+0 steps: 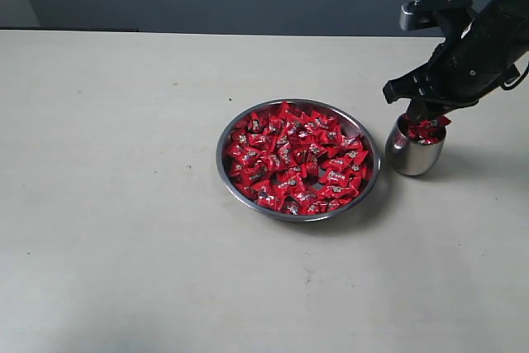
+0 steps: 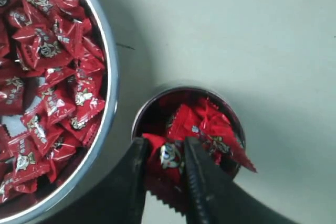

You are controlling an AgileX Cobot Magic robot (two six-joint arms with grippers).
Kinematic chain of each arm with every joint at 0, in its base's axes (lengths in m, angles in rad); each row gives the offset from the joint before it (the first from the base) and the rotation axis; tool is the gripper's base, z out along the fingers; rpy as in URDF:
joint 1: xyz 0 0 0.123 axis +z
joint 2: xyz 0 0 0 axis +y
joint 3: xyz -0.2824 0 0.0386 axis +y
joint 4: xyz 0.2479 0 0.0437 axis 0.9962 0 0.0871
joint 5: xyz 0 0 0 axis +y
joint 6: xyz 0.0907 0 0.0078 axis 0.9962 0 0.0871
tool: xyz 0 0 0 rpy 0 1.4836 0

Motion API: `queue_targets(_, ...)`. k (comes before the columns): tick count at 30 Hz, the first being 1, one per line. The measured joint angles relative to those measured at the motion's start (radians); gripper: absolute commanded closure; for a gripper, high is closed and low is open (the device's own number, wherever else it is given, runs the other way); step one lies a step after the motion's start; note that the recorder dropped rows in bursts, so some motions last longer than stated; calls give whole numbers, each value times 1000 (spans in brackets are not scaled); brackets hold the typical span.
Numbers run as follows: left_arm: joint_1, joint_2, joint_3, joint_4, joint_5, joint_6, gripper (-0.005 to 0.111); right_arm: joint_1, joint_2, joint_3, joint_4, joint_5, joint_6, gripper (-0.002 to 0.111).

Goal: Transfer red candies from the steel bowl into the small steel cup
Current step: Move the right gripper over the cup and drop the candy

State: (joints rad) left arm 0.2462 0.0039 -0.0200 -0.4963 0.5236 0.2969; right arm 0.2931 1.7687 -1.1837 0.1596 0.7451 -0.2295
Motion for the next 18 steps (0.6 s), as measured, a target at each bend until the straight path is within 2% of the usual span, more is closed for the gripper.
queue_targets(6,0,0,0,0,0,0,106,0,0,0,-17,-13,0,73)
queue_targets(7,0,0,0,0,0,0,106,0,0,0,-19,-13,0,71)
queue_targets(18,0,0,0,0,0,0,106,0,-14,0,-19,-13,0,72)
